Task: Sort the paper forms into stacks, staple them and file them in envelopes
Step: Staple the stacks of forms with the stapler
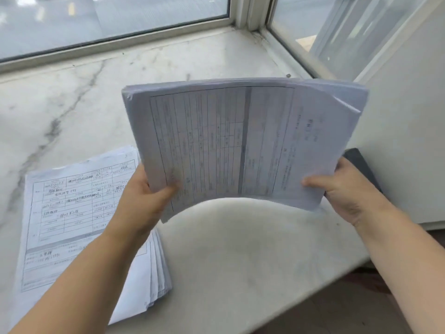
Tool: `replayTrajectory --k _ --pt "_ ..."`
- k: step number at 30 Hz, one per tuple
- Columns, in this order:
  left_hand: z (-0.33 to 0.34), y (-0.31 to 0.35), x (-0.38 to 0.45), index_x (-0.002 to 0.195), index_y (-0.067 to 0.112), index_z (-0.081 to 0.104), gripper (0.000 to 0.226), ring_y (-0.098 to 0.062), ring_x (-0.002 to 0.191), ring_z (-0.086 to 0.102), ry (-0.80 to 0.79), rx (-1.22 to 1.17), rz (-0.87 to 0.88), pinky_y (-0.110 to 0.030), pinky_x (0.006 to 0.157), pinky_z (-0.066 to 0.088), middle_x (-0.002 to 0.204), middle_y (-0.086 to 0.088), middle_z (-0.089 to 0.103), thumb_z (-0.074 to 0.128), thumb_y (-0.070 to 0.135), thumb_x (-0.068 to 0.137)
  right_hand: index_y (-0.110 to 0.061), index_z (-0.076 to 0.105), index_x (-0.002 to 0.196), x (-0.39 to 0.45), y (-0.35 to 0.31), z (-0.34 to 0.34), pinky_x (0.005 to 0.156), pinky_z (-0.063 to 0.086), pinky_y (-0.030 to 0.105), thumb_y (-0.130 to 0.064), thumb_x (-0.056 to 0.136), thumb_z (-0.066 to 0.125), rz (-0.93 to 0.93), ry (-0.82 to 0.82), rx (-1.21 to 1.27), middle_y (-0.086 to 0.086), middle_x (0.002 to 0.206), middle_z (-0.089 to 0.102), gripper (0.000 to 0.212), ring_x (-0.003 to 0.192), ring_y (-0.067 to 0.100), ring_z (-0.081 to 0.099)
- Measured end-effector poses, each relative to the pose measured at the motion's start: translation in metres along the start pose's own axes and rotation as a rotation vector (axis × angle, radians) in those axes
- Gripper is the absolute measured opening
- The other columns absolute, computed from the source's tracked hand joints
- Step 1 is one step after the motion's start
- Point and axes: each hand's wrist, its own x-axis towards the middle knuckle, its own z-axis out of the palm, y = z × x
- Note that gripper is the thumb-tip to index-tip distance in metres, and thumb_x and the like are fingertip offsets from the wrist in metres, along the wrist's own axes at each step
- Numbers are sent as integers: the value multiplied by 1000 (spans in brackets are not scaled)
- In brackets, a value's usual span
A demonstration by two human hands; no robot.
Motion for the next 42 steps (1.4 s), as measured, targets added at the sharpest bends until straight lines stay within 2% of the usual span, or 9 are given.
replayTrajectory --k 3,8,14,20,25,27,32,37,42 --pt "8 4 0 96 25 65 31 8 76 64 147 78 63 -8 63 48 82 22 71 69 22 66 -18 64 97 -9 4 11 72 52 24 18 82 56 -120 97 142 -11 84 74 40 82 6 69" --pt "20 -7 1 97 27 65 35 9 77 65 194 -28 61 -6 61 47 82 23 71 80 7 72 -28 66 104 -20 23 37 74 54 18 -9 75 62 -257 116 370 -17 95 74 35 94 1 68" --pt "9 0 4 90 22 72 24 -7 90 70 212 -130 147 -14 74 51 91 10 75 72 16 67 -32 77 92 -22 25 30 77 54 20 -7 70 68 -329 108 342 -10 96 75 35 96 8 70" --pt "1 -1 10 127 10 54 64 -15 109 65 149 -83 190 -21 85 51 112 2 71 82 18 70 -25 70 109 -19 32 27 88 53 28 -8 69 73 -333 126 326 -3 110 73 44 110 16 66" --pt "5 0 9 121 17 59 60 -14 110 64 133 -111 197 -20 85 51 113 4 71 76 35 66 -31 78 93 -20 28 31 77 54 19 -8 70 69 -352 85 332 -12 96 75 33 97 6 70" --pt "5 -3 10 120 18 59 55 -14 110 64 138 -118 205 -21 85 51 113 5 71 76 30 69 -40 78 89 -20 28 30 79 54 19 -9 70 69 -359 76 314 -13 96 75 37 97 5 70" --pt "1 -13 10 113 20 63 40 -11 104 66 151 -85 166 -16 80 50 105 8 73 70 17 74 -33 72 105 -15 41 25 86 53 25 -10 71 72 -368 120 289 -7 107 73 41 107 13 66" --pt "0 -19 8 97 25 62 34 10 80 65 142 47 150 -5 68 46 81 26 71 72 -3 80 -39 71 106 -15 39 22 87 53 29 -3 74 74 -371 14 278 -7 108 71 49 109 15 65" --pt "-10 -15 16 102 25 66 38 -4 93 68 58 24 104 -15 73 52 96 12 74 78 13 67 -38 71 107 -14 39 18 93 50 38 -6 72 71 -354 3 270 -4 111 71 47 112 18 64"
